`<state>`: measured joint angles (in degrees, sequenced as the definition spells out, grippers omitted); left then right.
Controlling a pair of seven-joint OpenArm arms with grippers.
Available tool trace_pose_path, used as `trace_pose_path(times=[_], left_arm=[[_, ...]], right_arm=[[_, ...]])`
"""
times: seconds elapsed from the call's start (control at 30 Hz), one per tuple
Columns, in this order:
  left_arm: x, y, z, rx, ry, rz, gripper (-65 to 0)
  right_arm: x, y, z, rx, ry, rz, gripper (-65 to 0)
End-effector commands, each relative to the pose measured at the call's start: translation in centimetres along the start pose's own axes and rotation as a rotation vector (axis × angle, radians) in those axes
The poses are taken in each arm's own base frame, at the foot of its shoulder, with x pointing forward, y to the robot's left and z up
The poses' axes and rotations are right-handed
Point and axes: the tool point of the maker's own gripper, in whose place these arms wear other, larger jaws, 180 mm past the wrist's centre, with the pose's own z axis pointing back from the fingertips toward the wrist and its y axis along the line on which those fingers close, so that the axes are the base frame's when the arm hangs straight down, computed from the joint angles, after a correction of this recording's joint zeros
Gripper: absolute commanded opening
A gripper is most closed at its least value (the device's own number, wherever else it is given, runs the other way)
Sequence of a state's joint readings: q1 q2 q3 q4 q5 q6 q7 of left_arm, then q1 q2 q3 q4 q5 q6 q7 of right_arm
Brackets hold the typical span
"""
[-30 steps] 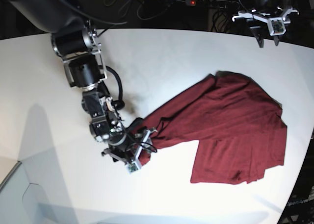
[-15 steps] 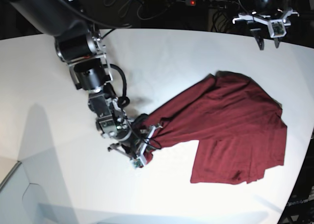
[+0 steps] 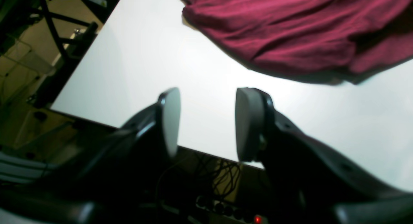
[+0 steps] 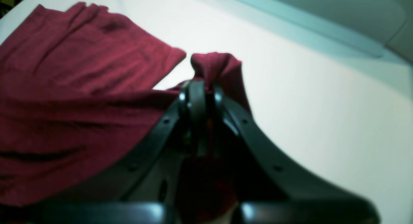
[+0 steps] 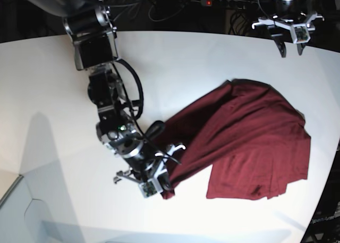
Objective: Layout the t-shirt on the table in an organized manner, then fold the t-shirt properly
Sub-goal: 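Lift the grasped shirt edge with the right gripper and pull it outward, then reach the left gripper to the shirt's opposite edge and grasp it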
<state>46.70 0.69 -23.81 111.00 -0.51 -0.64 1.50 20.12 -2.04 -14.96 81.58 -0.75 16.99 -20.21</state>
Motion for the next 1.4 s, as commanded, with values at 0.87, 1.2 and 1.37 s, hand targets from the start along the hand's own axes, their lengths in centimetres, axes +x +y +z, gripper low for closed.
trace_pose_path(times=[0.87,1.2,1.37], left_arm=[[8.6,3.0,-3.1,0.115,-0.271,0.018,-37.8],[13.1,2.8,-6.5,0.136,-0.397,0.091,-21.0],[12.7,2.9,-11.1,0.142,-0.332,0.136,-13.0]], right_arm=[[2.8,-8.1,15.6,-0.360,-0.165,-0.031,-65.0],[0.9,-9.6,16.9,-0.419,-0.119,-0.050,-65.0],[-0.1,-10.1,17.5,-0.437,-0.094,-0.054,-65.0]])
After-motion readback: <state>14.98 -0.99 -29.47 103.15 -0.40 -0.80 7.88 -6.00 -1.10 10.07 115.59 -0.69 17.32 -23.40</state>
